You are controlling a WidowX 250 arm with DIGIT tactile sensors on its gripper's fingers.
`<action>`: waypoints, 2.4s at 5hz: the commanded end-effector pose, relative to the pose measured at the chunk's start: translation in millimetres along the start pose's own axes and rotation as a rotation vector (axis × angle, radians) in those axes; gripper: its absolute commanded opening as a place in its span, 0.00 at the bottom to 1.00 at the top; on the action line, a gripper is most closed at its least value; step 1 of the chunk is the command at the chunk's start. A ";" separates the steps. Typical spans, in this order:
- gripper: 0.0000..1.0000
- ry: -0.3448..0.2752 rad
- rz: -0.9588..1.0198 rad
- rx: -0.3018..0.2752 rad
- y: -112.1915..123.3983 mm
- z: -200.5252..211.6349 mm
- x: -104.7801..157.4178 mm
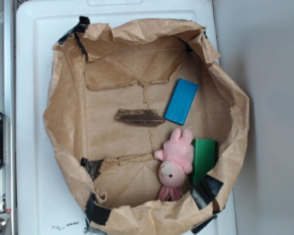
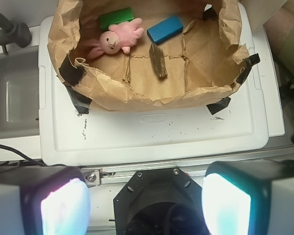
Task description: Grab the wood chip.
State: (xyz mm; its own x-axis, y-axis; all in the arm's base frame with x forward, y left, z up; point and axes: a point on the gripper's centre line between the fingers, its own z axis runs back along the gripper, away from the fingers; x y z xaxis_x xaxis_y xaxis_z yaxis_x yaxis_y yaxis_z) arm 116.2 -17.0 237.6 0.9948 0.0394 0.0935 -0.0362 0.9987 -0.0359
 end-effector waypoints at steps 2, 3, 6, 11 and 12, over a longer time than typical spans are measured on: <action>1.00 -0.013 0.080 0.023 -23.7 -11.8 34.3; 1.00 -0.045 0.104 0.051 -35.3 -33.4 50.5; 1.00 -0.043 -0.004 -0.062 -18.8 -97.5 129.1; 1.00 -0.019 -0.015 -0.051 -7.3 -103.4 156.6; 1.00 -0.023 -0.059 -0.031 7.2 -124.5 159.3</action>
State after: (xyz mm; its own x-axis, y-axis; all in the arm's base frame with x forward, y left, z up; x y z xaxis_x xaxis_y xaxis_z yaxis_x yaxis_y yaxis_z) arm 282.4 -11.7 119.4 0.9959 -0.0338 0.0838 0.0389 0.9974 -0.0601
